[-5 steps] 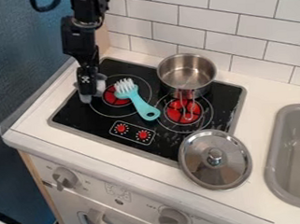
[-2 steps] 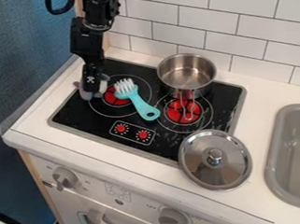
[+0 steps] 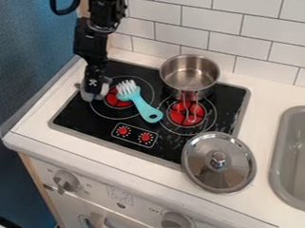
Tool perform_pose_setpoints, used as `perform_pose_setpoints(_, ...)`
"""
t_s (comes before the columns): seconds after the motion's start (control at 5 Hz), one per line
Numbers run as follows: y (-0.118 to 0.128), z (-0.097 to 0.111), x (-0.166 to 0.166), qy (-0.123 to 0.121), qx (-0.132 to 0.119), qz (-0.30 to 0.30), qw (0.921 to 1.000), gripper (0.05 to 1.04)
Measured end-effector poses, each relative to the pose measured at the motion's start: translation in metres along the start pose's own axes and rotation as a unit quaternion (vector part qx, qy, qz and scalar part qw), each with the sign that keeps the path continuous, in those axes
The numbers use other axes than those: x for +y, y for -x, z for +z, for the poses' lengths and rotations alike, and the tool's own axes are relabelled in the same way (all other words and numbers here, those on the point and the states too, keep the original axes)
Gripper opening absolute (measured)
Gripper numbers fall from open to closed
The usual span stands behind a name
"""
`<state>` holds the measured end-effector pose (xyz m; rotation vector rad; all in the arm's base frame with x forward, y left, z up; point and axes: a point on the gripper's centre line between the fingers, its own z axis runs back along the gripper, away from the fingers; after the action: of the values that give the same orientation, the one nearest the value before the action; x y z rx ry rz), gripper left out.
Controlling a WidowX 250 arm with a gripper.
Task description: Move the grey teddy bear to the right side of the stove
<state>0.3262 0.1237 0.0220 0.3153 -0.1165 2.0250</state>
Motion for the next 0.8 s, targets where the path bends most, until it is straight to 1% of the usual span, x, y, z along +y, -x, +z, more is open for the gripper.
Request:
perform_pose_setpoints(0.2,0.006,0.012,0.009,0.012,0.012,-0.012,0.9998,0.437)
perform_pose_setpoints(0.4,0.019,0.033,0.019,0.038,0.040,-0.037,0.9978,0.326)
perform_pose_setpoints(0.6,0.045,0.065,0.035,0.085,0.075,-0.098,0.9887,0.315)
perform_pose_setpoints(0.8,0.069,0.082,0.052,0.108,0.095,-0.150,0.9782,0.315)
